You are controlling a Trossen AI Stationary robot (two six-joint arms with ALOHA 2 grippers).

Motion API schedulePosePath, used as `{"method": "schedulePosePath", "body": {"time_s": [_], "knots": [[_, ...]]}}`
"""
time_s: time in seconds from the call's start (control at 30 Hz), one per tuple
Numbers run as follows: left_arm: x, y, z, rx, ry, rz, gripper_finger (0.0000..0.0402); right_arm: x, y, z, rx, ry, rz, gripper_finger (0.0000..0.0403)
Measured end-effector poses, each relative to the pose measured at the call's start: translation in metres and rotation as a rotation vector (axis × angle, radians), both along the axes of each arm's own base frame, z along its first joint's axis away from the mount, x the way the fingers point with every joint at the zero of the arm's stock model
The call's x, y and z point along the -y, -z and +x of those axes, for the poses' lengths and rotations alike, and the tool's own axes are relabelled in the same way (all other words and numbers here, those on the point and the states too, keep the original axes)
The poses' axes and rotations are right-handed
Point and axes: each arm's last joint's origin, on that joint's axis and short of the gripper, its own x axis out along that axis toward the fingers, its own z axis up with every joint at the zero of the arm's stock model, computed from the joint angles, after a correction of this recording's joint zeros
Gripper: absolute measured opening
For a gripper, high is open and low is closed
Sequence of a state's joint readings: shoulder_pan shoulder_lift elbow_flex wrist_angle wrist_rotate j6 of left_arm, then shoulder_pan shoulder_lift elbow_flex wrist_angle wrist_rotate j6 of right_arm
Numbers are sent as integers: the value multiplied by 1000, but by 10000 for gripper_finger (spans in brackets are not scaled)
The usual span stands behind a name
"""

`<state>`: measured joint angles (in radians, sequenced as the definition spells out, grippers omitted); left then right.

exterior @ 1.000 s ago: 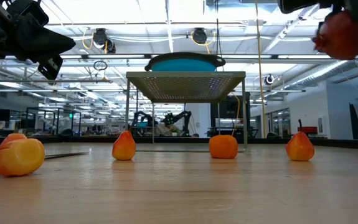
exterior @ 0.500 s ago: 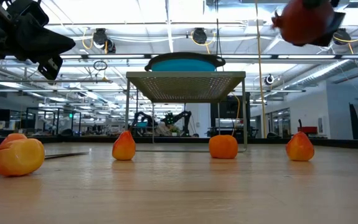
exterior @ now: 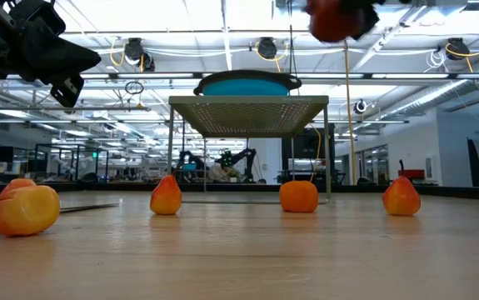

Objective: Pick & Place Fruit
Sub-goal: Put the pomegranate into the blue strainer bowl on the shelf

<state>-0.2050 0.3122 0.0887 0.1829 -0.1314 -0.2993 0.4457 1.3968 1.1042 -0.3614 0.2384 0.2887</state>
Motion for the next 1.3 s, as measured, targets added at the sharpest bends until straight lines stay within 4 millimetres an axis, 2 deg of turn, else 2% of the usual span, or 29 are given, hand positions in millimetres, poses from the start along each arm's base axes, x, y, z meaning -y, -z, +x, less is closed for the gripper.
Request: {"method": "schedulePosePath", "body": {"time_s": [0.27, 0.7, 1.0, 1.3], "knots": [[0, 0, 0, -2, 0, 2, 21, 2, -14, 12, 202, -176, -208, 205], [0, 0, 0, -1, 0, 4, 21, 1, -25, 18, 370, -382, -525, 205], [0, 0, 0, -1, 0, 3, 21, 0, -32, 21, 445, -397, -575, 206], [0, 0, 0, -1, -1, 4, 21, 0, -32, 21, 446, -398, -574, 206]]}}
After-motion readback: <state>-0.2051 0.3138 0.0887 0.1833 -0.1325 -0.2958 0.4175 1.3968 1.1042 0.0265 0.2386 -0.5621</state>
